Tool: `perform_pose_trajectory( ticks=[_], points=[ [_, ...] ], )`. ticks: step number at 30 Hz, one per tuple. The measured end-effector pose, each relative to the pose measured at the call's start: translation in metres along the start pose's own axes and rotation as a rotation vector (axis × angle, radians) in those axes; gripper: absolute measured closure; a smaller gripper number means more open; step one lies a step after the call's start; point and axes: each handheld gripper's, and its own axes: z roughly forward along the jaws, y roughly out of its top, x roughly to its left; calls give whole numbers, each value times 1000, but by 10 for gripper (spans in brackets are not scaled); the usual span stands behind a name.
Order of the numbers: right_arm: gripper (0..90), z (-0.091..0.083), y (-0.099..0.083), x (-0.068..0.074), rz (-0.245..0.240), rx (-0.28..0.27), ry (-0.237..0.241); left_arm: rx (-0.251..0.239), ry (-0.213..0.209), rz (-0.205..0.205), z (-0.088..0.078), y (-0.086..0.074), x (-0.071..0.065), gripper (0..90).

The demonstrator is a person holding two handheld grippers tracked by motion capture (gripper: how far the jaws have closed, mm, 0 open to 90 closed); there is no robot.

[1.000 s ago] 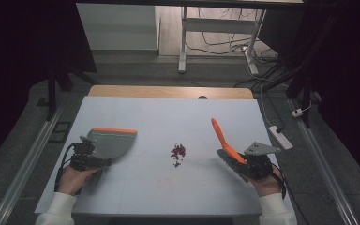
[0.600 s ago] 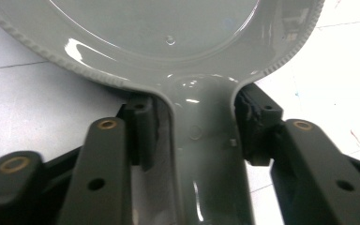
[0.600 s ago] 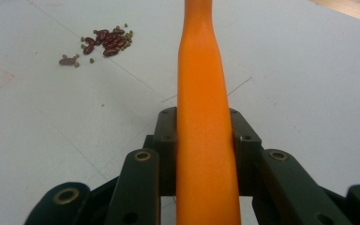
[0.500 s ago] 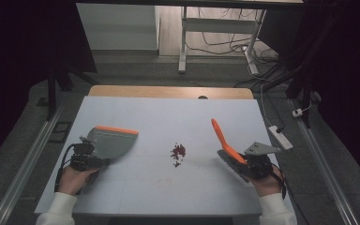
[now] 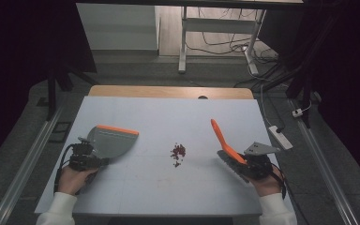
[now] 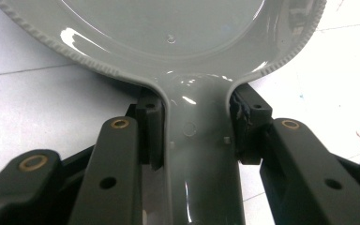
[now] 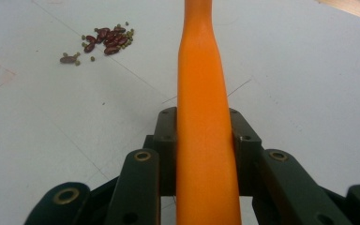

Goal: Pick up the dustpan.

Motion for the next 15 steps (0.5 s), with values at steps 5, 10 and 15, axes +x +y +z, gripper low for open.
perform_pose_trajectory(
  ticks=[5, 10, 15],
  points=[
    [698, -1, 0, 0, 2, -6, 1, -28, 2, 6, -2, -1, 2, 615],
    [698, -1, 0, 0, 2, -8, -1, -65, -15, 20, -6, -2, 4, 616],
    [698, -1, 1, 1, 2, -10, 0, -95, -29, 43, -9, -2, 5, 616]
  ],
)
